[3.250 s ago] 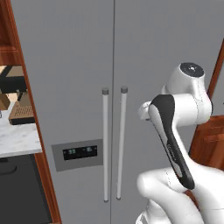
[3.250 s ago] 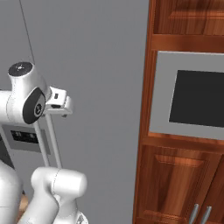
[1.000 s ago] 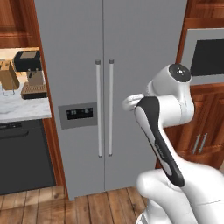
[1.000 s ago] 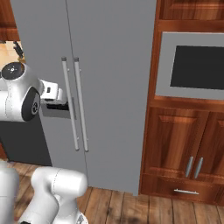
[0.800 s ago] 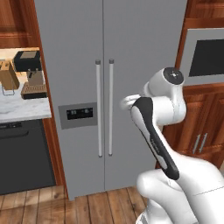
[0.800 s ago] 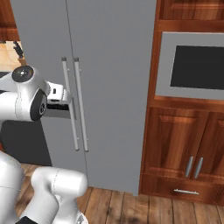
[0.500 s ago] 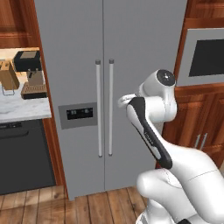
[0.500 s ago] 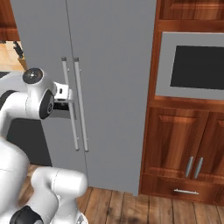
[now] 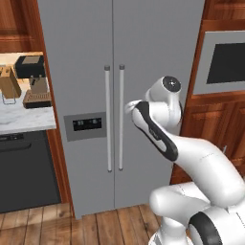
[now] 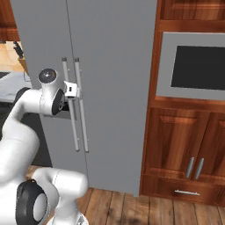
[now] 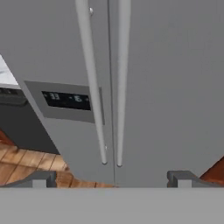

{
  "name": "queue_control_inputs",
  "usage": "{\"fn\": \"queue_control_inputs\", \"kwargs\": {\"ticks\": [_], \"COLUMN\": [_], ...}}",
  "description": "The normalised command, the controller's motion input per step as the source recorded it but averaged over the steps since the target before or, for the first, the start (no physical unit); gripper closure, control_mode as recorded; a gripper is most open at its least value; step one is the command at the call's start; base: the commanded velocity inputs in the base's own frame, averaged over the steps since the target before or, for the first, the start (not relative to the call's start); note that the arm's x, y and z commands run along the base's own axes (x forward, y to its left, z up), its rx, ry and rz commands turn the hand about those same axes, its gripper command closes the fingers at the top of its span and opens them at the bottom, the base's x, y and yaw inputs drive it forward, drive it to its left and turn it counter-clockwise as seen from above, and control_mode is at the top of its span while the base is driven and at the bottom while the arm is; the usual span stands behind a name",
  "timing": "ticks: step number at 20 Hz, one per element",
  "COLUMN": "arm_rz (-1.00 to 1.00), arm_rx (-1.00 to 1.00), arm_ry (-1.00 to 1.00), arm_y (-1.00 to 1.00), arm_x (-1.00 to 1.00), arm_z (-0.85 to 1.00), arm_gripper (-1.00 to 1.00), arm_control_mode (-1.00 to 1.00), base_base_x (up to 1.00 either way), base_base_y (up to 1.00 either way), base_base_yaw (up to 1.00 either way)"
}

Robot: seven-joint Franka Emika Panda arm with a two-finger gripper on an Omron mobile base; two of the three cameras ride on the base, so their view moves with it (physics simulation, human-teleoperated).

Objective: Take the cake and cupcake from the fridge and place them on the empty tray on the dining counter.

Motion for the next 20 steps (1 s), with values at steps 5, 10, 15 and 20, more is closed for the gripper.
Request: {"fn": "queue_control_inputs", "kwargs": {"ticks": [5, 10, 15, 20], "arm_rz": [0.00, 0.00, 0.00, 0.00], "arm_rx": [0.00, 0.00, 0.00, 0.00], "arm_ry": [0.00, 0.00, 0.00, 0.00], "arm_y": [0.02, 0.10, 0.07, 0.00], "arm_x": [0.66, 0.53, 0.49, 0.42], "arm_z": [-0.28, -0.10, -0.10, -0.16], "arm_gripper": [-1.00, -1.00, -1.00, -1.00], "arm_control_mode": [-1.00, -1.00, -1.00, -1.00], "base_base_x": [0.00, 0.00, 0.00, 0.00], "base_base_y": [0.00, 0.00, 0.00, 0.00], "base_base_yaw": [0.00, 0.00, 0.00, 0.00]}}
